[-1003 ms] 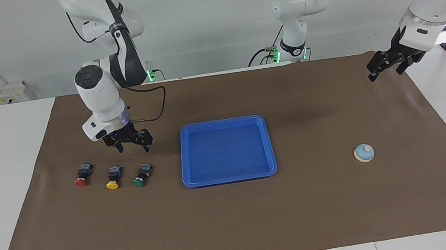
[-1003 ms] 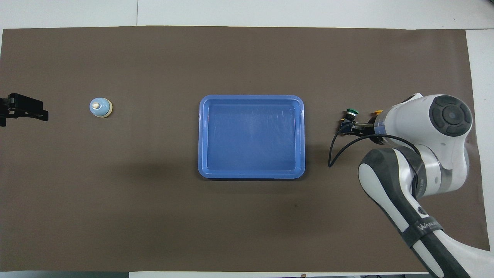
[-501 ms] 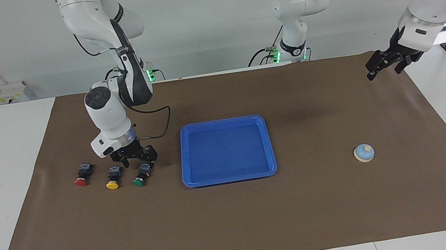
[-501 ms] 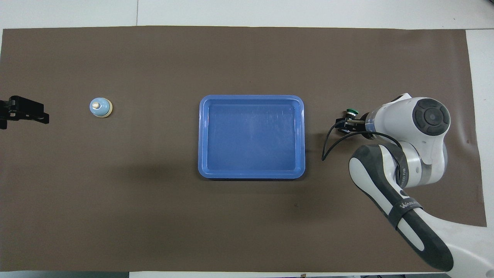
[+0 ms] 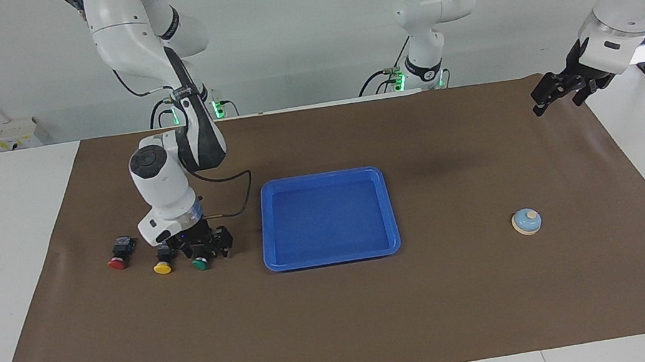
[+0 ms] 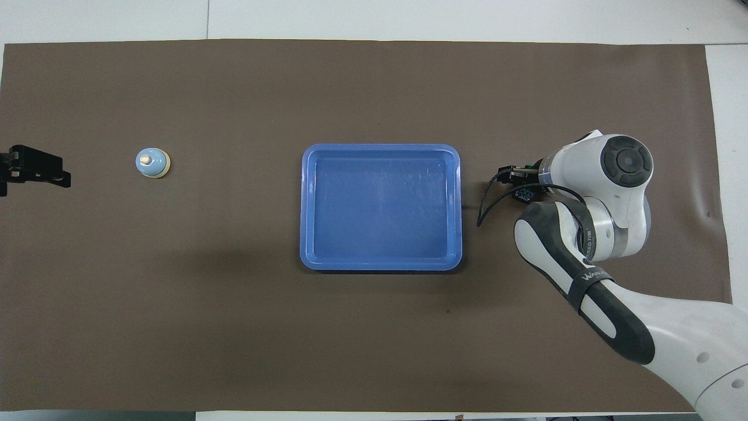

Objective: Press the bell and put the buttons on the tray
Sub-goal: 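Reach the right gripper to the green-capped button and grasp it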

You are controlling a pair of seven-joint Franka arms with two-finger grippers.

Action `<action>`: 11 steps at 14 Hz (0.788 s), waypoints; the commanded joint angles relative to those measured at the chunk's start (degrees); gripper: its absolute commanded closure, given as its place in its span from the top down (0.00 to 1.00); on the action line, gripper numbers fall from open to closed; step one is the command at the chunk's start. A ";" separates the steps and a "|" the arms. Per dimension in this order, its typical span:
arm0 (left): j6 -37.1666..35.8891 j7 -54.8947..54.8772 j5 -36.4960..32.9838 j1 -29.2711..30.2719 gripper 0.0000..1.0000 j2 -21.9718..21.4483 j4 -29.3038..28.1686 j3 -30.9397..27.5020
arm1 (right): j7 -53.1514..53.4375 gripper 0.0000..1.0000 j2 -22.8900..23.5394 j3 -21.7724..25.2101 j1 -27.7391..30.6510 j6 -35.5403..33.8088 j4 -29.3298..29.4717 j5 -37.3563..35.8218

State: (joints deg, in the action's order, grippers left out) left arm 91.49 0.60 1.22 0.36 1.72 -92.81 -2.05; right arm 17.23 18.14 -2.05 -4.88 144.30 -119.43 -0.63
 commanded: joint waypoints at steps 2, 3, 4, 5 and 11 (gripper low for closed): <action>0.10 0.28 -0.52 -0.27 1.00 -1.37 -1.41 -0.15 | -0.18 0.92 0.85 -0.32 0.40 0.46 0.60 -0.42; 0.10 0.28 -0.43 -0.27 1.00 -1.37 -1.41 -0.15 | -0.10 0.92 0.85 -0.32 0.40 0.29 0.60 -0.42; 0.10 0.28 -0.43 -0.27 1.00 -1.37 -1.41 -0.15 | -0.10 0.92 0.85 -0.32 0.40 -0.06 0.69 -0.42; 0.10 0.28 -0.52 -0.27 1.00 -1.37 -1.41 -0.15 | -0.10 0.90 0.76 -0.32 0.57 -0.24 0.60 -0.42; 0.10 0.28 -0.43 -0.27 1.00 -1.37 -1.41 -0.15 | 1.31 0.00 0.06 -0.41 0.22 -1.99 0.78 -0.07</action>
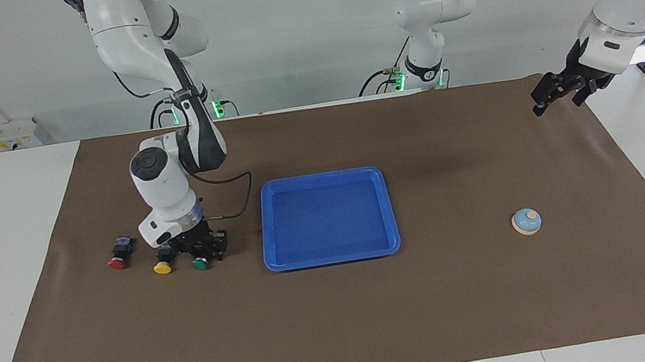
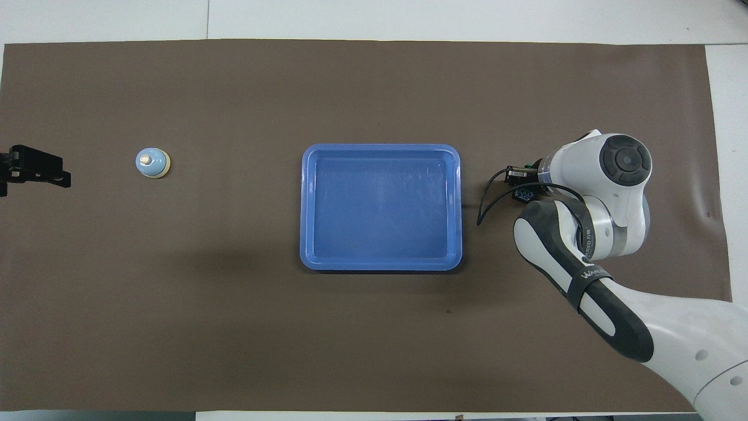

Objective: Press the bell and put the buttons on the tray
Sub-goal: 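Reach the right gripper to the green-capped button and grasp it, then carry the green button into the blue tray and release it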

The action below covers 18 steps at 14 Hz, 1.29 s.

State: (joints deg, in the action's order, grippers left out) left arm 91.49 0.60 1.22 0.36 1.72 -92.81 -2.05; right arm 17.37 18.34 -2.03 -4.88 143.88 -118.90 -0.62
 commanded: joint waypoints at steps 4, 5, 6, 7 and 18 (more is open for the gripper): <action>0.10 0.28 -0.43 -0.27 1.00 -1.37 -1.41 -0.15 | 0.83 0.00 -0.67 -0.43 0.14 -8.68 5.32 -0.08; 0.10 0.28 -0.52 -0.27 1.00 -1.37 -1.41 -0.15 | 0.83 0.00 -0.76 -0.43 -0.04 -10.79 6.99 0.01; 0.10 0.28 -0.43 -0.27 1.00 -1.37 -1.41 -0.15 | 1.00 0.00 -0.76 -0.43 -1.08 -13.86 9.53 0.36; 0.10 0.28 -0.52 -0.27 1.00 -1.37 -1.32 -0.15 | 1.26 0.00 -0.76 -0.43 -1.79 -16.50 11.91 0.53; 0.10 0.28 -0.52 -0.27 1.00 -1.37 -1.41 -0.15 | 16.91 0.00 1.61 -0.96 -19.63 -15.14 14.67 2.73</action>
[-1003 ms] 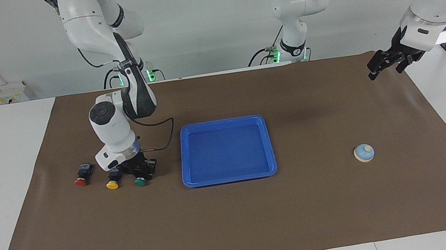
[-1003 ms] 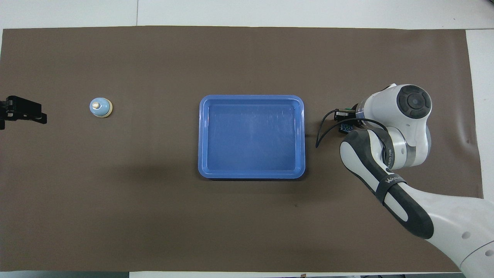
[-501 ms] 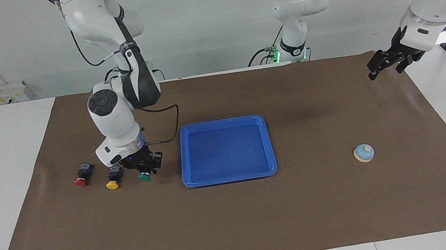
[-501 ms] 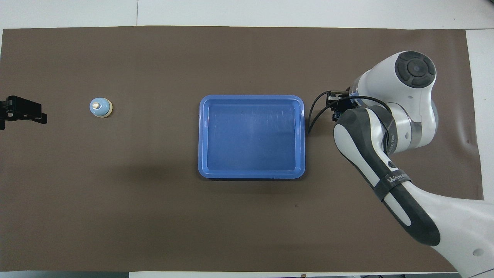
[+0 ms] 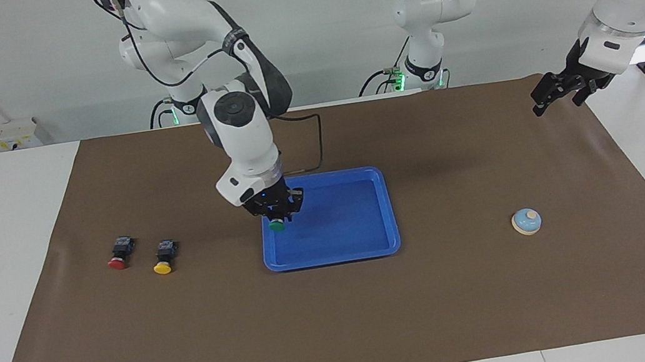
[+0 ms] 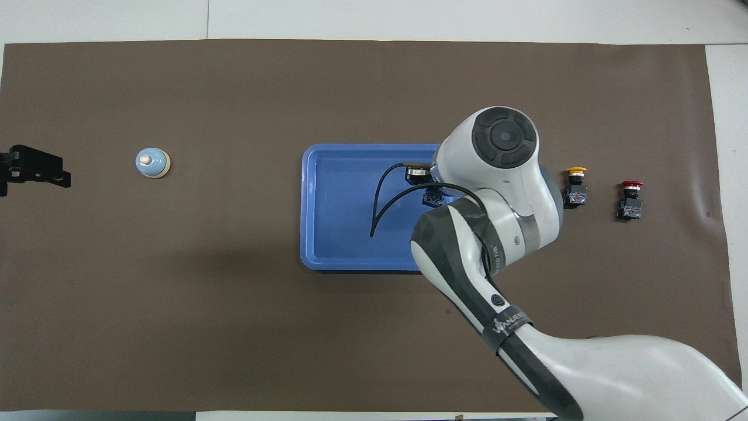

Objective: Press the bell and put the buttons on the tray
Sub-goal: 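Carry the green button into the blue tray and release it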

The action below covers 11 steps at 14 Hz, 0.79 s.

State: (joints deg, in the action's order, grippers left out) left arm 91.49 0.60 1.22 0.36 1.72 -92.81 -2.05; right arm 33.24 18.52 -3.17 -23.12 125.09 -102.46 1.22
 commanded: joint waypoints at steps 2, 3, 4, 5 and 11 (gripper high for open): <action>0.10 0.28 -0.52 -0.27 1.00 -1.37 -1.41 -0.15 | 0.86 0.00 2.65 0.18 -1.23 7.34 -3.52 0.80; 0.10 0.28 -0.52 -0.27 1.00 -1.37 -1.41 -0.15 | 0.86 0.00 2.83 0.18 -1.05 8.49 -4.49 0.72; 0.10 0.28 -0.52 -0.27 1.00 -1.37 -1.41 -0.15 | 0.86 0.00 2.92 0.18 -1.14 9.55 -5.72 0.71; 0.10 0.28 -0.43 -0.27 1.00 -1.37 -1.32 -0.15 | 0.68 0.00 2.92 0.18 -1.14 11.65 -7.64 0.71; 0.01 0.28 -0.43 -0.27 1.00 -1.37 -1.41 -0.15 | 1.47 0.76 2.83 0.18 -1.14 13.60 -9.34 0.71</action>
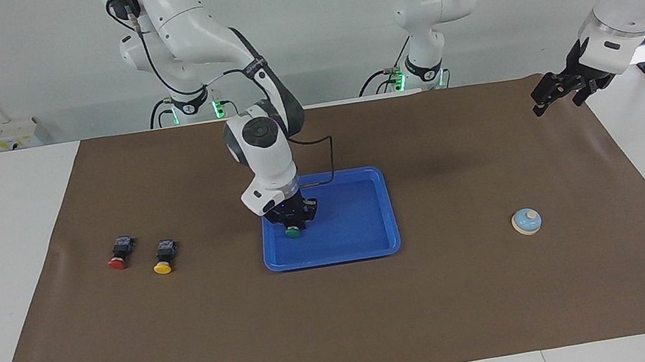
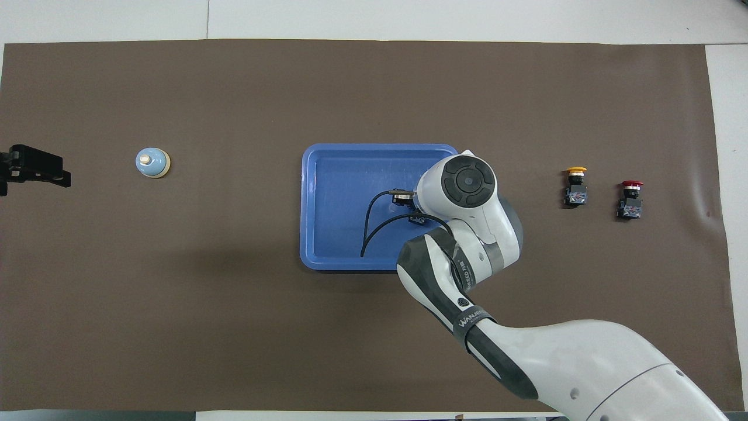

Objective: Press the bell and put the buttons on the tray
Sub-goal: 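Carry the green button into the blue tray and release it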

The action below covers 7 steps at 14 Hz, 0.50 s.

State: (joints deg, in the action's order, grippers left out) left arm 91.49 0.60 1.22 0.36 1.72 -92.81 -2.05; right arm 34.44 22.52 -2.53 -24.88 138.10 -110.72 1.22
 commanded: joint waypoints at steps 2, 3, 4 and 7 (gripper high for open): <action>0.10 0.28 -0.52 -0.27 1.00 -1.37 -1.41 -0.15 | 1.85 1.00 -1.51 -0.46 0.71 -0.36 -0.72 0.71; 0.10 0.28 -0.52 -0.27 1.00 -1.37 -1.41 -0.15 | 2.30 1.00 -2.04 -0.46 1.15 -2.55 -0.11 0.80; 0.10 0.28 -0.52 -0.27 1.00 -1.37 -1.41 -0.15 | 2.21 1.00 -3.00 -0.29 1.68 -5.01 0.85 0.80; 0.10 0.28 -0.43 -0.27 1.00 -1.46 -1.41 -0.15 | 1.60 1.00 -6.86 -0.11 5.18 -11.34 3.05 0.71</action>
State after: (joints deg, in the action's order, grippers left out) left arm 91.49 0.60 1.22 0.36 1.72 -92.81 -2.05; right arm 36.25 19.22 -2.30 -22.49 130.75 -108.24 1.22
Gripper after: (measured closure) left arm 0.000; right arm 0.000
